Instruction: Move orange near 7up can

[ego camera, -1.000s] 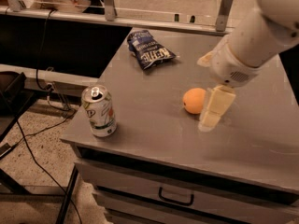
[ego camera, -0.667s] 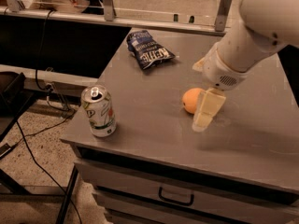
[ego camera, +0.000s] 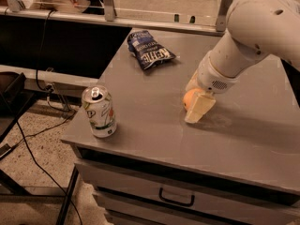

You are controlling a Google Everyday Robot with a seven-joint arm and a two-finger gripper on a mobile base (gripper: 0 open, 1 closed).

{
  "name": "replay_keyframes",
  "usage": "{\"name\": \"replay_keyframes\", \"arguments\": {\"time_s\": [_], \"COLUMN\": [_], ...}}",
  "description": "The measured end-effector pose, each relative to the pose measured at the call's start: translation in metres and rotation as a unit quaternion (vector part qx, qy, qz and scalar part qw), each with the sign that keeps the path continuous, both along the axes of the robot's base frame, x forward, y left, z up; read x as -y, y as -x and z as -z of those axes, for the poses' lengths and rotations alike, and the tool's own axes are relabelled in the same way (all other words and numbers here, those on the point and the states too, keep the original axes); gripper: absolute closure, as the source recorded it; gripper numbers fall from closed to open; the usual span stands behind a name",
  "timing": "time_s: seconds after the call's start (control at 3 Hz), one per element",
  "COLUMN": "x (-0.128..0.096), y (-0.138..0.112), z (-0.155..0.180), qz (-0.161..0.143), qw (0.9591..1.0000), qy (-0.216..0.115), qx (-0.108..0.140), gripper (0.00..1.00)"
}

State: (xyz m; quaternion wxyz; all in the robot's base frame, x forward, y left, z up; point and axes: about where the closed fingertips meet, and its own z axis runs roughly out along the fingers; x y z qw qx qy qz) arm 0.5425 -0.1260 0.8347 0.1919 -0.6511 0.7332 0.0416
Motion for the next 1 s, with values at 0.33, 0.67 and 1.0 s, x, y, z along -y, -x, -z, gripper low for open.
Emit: {"name": "replay_keyframes", "arguments": {"time_s": [0.33,0.67,1.0], "x": [0.001,0.001,-0.005], "y": [-0.004,-0.004,0.001], "z": [0.000,0.000,-0.017], "qz": [0.000,0.000,-0.015], "qw": [1.0000,1.0000,0.9992], "qy": [-0.001,-0.001,-0.037], "qx": [0.000,0.000,-0.001], "gripper": [0.64,0.87,1.00]}}
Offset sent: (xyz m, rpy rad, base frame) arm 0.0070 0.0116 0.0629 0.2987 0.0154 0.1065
